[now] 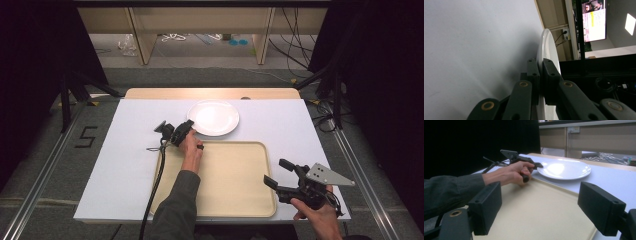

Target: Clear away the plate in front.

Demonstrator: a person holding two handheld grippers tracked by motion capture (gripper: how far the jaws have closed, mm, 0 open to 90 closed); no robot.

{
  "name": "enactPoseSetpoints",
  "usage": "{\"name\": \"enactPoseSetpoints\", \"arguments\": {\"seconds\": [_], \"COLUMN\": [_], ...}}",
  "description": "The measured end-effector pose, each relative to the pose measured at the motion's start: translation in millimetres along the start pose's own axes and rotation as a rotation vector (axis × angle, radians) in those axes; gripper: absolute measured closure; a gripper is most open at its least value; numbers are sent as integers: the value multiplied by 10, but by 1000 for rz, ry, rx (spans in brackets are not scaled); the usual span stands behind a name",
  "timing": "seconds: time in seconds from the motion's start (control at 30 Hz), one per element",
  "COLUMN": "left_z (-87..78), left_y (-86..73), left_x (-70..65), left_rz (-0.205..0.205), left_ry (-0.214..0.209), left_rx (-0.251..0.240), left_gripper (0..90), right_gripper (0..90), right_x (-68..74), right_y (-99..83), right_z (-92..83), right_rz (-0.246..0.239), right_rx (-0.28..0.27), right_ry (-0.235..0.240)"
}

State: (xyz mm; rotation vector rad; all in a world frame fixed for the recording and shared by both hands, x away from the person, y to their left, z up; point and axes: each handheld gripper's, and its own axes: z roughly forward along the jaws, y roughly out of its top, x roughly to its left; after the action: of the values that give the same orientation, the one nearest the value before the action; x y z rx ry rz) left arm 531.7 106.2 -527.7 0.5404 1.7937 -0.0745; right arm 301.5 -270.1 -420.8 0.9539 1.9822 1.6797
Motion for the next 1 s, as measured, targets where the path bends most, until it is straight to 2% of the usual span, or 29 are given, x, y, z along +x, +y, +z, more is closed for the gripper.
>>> {"name": "enactPoseSetpoints", "arguments": {"seconds": [0.03,0.1,0.17,0.23,0.3,0.33,0.37,0.43,0.5,0.6,0.8,0.9,1.0], "left_z": [-13,-35,-60,-102,-126,-159,-177,-220,-272,-348,-537,-658,-769], "left_y": [4,18,25,28,29,27,26,17,6,-7,-11,0,9], "left_x": [-4,-16,-19,-19,-25,-29,-16,-19,-17,-6,-17,-9,12], "left_rz": [3,12,-8,-13,-5,-22,-14,-39,-55,-68,-78,-98,-100], "left_ry": [-8,-11,-22,-48,-49,-50,-67,-74,-85,-86,-98,-106,-113], "left_rx": [1,8,5,1,2,2,2,0,3,4,-11,-15,-26], "left_gripper": [854,854,853,853,853,853,853,853,853,853,853,854,853], "right_gripper": [204,204,204,204,205,204,205,204,204,205,205,204,204], "right_x": [-1,-2,-8,-7,-4,-7,-16,-15,-1,-5,-14,-15,-15], "right_y": [5,4,0,-4,-4,-4,-3,-3,-2,-4,-2,-2,-2], "right_z": [-10,-8,2,6,4,5,10,9,1,3,9,7,4], "right_rz": [-3,-4,-4,-5,9,7,-5,-5,15,14,-4,1,-1], "right_rx": [19,20,8,-10,-11,-12,-17,-16,-7,-8,-18,-18,-19], "right_ry": [-1,4,12,1,8,10,13,14,9,9,13,12,11]}}
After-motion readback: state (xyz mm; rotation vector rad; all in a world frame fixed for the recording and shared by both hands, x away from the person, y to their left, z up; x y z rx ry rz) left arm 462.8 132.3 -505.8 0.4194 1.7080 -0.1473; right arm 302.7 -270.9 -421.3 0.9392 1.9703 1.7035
